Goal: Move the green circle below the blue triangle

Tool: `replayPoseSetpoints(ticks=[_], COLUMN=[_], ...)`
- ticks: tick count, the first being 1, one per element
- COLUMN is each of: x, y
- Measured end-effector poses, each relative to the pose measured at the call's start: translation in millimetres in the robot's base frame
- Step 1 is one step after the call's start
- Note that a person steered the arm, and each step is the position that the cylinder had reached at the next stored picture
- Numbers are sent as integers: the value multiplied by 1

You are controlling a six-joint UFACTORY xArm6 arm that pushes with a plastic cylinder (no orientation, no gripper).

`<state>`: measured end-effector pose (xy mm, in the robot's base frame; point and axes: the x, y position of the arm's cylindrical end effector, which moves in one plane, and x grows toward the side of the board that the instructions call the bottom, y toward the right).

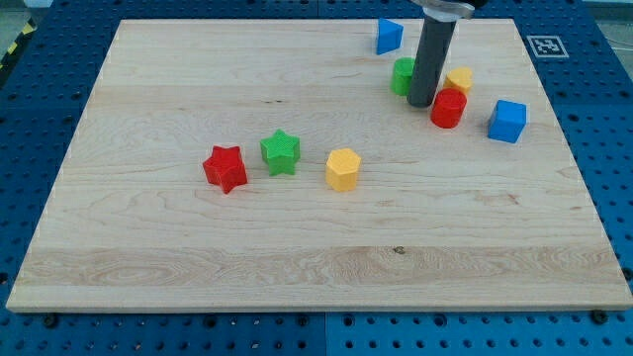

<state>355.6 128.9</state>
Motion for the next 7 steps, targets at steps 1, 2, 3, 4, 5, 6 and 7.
replayPoseSetpoints(ticks=[1,2,3,4,5,6,7], x=[-14,-21,-34,-39,-42,-38,-38], y=[-1,-7,-7,-7,-7,-4,16])
